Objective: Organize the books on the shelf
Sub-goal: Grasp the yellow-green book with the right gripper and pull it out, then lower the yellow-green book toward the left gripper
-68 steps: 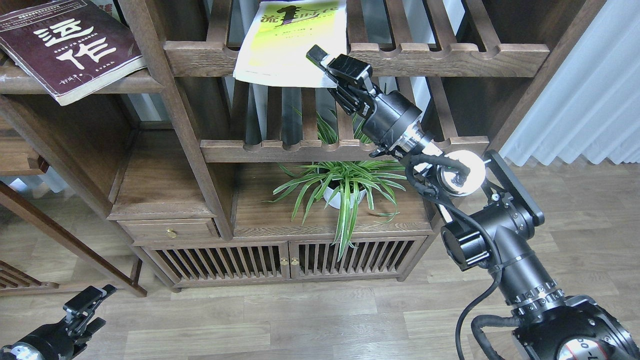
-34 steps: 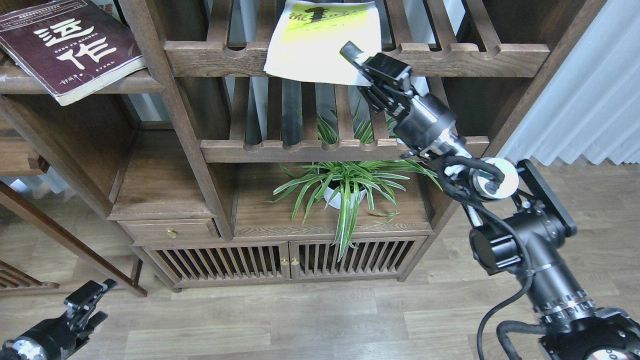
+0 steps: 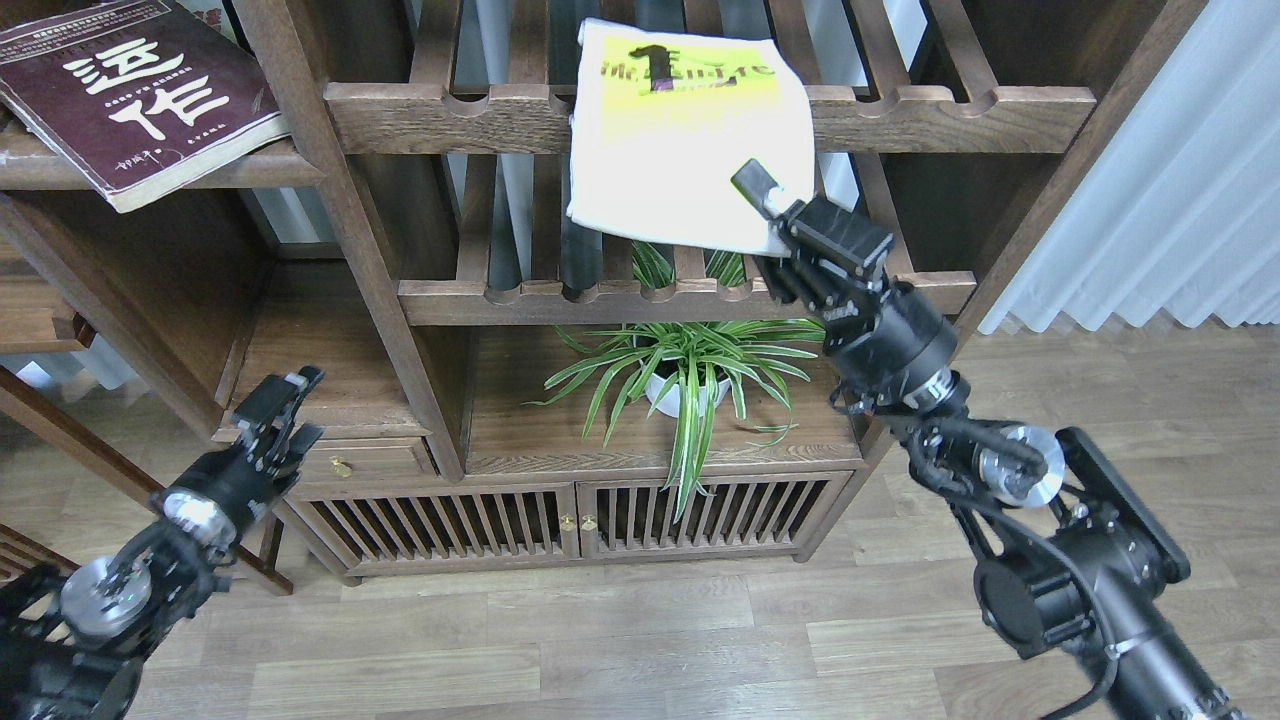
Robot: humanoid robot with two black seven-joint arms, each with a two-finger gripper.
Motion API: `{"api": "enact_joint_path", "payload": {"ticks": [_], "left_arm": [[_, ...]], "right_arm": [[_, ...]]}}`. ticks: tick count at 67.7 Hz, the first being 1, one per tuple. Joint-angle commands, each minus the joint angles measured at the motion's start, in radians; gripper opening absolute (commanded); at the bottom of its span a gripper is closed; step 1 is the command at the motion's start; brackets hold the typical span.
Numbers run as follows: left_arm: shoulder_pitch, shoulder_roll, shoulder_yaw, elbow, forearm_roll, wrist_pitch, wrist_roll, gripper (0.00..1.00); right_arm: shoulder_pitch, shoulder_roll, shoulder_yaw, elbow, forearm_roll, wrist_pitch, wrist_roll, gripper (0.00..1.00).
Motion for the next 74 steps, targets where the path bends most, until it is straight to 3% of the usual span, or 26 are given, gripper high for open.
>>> {"api": "enact_joint_path", "payload": {"ticks": [1, 25, 74], "left_arm": [[-0.006, -0.036, 0.014, -0.041, 0.007, 0.000, 0.004, 0.96], [0.017, -0.111, 0.169, -0.083, 0.047, 0.000, 0.003, 0.95], [0.062, -0.120, 0.188, -0.083, 0.056, 0.000, 0.004, 0.96]], "right_arm": [[-0.048, -0.004, -0.024, -0.001, -0.006, 0.000, 0.000, 0.02], [-0.172, -0.027, -0.025, 0.000, -0.012, 0.000, 0.000, 0.02], [-0.249, -0.062, -0.030, -0.010, -0.013, 0.000, 0.000, 0.02]]}}
